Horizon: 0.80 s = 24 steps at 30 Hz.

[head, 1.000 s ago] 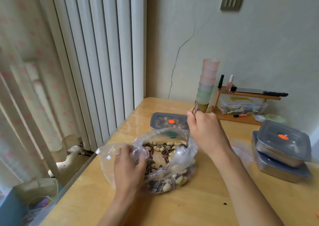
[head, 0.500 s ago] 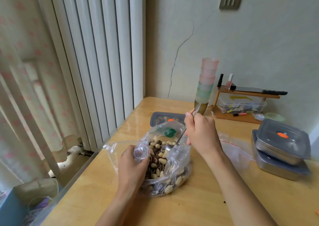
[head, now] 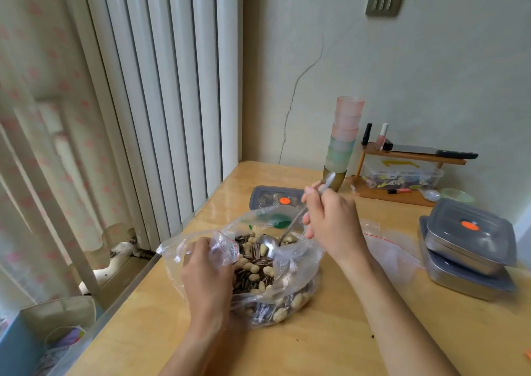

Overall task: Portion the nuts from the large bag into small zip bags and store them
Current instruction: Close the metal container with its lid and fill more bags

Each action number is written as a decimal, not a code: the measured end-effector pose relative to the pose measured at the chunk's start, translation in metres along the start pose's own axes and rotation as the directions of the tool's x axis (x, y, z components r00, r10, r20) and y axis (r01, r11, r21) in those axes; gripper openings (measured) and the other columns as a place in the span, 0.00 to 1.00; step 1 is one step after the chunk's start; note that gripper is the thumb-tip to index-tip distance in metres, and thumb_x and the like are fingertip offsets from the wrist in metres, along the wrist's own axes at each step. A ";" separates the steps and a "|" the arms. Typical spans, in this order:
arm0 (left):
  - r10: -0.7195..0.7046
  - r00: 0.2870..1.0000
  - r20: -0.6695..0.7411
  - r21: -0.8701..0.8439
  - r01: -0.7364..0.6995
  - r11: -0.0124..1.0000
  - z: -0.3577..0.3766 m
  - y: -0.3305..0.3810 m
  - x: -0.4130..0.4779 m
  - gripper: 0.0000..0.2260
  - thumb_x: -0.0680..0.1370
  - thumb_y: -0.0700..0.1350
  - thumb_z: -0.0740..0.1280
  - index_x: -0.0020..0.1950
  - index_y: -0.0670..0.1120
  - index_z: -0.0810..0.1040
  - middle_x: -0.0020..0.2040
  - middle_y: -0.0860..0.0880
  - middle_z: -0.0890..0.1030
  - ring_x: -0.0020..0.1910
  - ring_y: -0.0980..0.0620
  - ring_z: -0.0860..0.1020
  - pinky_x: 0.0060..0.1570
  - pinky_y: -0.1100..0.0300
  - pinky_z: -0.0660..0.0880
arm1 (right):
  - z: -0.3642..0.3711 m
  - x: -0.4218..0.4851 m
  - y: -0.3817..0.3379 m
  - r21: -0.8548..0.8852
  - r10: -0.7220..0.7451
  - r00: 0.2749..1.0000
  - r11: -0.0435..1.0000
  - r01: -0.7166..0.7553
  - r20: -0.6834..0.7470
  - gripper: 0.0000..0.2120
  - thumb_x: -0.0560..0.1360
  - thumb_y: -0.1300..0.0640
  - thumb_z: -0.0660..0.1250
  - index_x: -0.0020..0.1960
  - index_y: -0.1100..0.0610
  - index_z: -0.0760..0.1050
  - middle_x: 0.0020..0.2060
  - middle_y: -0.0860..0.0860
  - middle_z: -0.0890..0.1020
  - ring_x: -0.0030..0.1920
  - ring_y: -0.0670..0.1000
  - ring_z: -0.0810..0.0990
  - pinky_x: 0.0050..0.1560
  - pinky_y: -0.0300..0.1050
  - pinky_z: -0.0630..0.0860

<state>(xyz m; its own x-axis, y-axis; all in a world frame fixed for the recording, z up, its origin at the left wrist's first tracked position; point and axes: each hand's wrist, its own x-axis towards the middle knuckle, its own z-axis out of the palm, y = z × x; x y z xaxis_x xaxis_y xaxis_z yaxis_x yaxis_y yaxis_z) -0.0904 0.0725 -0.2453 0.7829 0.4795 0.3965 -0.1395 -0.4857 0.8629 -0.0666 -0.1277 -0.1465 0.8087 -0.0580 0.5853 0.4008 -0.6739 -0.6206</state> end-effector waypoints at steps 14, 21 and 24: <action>-0.150 0.987 0.063 -0.043 0.152 0.987 0.010 -0.014 0.003 0.05 0.74 0.40 0.72 0.43 0.48 0.77 0.39 0.51 0.81 0.42 0.46 0.79 0.45 0.42 0.79 | 0.019 -0.012 -0.024 -0.076 -0.202 0.976 0.975 0.207 0.076 0.26 0.85 0.46 0.51 0.39 0.62 0.75 0.28 0.55 0.79 0.24 0.53 0.79 0.28 0.55 0.77; -0.172 0.978 0.120 -0.039 0.178 0.983 0.007 -0.017 0.003 0.28 0.68 0.58 0.66 0.64 0.45 0.80 0.54 0.50 0.84 0.54 0.48 0.81 0.56 0.44 0.80 | 0.015 -0.008 -0.006 0.151 0.299 0.939 0.934 -0.325 0.172 0.18 0.87 0.55 0.54 0.46 0.62 0.75 0.27 0.57 0.83 0.26 0.55 0.84 0.26 0.45 0.80; -0.172 0.978 0.121 -0.048 0.179 0.983 0.007 -0.012 0.002 0.27 0.69 0.57 0.67 0.63 0.45 0.81 0.54 0.50 0.84 0.54 0.49 0.81 0.56 0.45 0.81 | 0.017 -0.008 0.006 0.256 0.436 0.859 0.827 -0.500 0.270 0.17 0.87 0.54 0.55 0.50 0.64 0.75 0.30 0.60 0.84 0.31 0.60 0.86 0.32 0.50 0.83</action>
<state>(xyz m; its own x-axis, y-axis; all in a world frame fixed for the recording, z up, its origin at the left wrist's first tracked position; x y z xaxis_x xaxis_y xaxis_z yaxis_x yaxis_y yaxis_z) -0.0829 0.0745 -0.2571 0.8629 0.4636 0.2015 -0.0267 -0.3563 0.9340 -0.0628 -0.1186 -0.1639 0.9853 -0.1446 0.0911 0.0370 -0.3397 -0.9398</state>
